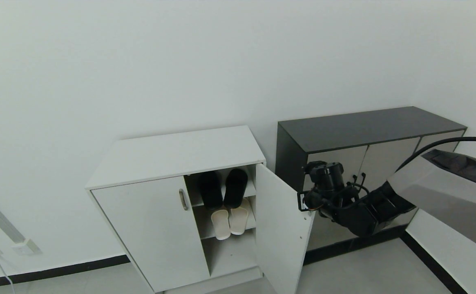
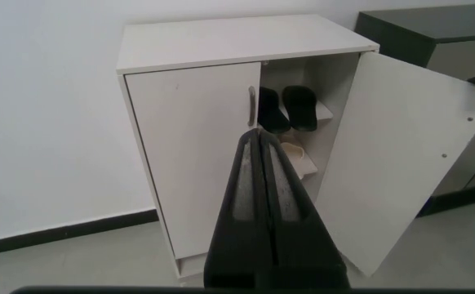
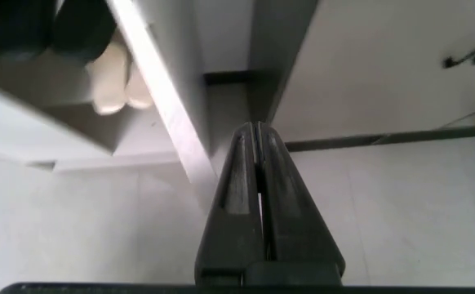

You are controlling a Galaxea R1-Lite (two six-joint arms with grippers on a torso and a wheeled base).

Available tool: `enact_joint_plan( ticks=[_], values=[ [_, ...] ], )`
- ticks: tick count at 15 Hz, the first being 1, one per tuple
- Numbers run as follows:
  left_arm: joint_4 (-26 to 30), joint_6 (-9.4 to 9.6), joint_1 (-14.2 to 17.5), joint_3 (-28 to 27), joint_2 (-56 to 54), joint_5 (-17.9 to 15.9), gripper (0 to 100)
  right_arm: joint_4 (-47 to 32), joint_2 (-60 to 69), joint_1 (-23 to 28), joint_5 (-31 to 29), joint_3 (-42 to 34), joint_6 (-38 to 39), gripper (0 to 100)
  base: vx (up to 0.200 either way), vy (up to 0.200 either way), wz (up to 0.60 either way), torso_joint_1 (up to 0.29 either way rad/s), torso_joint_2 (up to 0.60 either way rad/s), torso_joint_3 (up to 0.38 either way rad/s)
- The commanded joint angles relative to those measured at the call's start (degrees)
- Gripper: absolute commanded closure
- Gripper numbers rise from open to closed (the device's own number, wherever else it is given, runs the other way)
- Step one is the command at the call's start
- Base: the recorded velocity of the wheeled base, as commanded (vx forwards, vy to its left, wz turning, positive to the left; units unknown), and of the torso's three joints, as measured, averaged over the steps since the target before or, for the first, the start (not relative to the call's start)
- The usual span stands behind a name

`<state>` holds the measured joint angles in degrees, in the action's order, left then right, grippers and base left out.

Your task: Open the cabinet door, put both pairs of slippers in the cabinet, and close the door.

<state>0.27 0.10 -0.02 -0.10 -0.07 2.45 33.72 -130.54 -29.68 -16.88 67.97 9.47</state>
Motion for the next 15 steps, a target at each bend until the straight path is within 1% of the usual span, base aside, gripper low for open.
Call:
enact_joint_plan(
  ticks=[1,9,11,13,15],
  values=[
    [0.0,-0.01,0.0,0.0,0.1,0.0,100,0.4,1.1,-3.0,-0.1,-2.1,0.2,100,0.0,0.0,0.0,0.0,0.0,0.0],
    [0.0,-0.01,0.0,0.0,0.1,0.0,100,0.8,3.6,-12.3,0.5,-5.5,5.1,100,0.0,0.0,0.0,0.0,0.0,0.0],
    [0.0,-0.1,0.0,0.0,0.1,0.0,100,2.3,5.8,-13.2,1.5,-7.3,5.0,100,0.0,0.0,0.0,0.0,0.0,0.0],
    [0.0,-0.1,0.0,0.0,0.1,0.0,100,2.2,8.1,-13.5,2.8,-9.5,4.6,100,0.0,0.0,0.0,0.0,0.0,0.0],
    [0.0,-0.1,0.0,0.0,0.1,0.0,100,2.3,8.7,-13.5,2.8,-10.1,4.1,100,0.0,0.0,0.0,0.0,0.0,0.0]
  ],
)
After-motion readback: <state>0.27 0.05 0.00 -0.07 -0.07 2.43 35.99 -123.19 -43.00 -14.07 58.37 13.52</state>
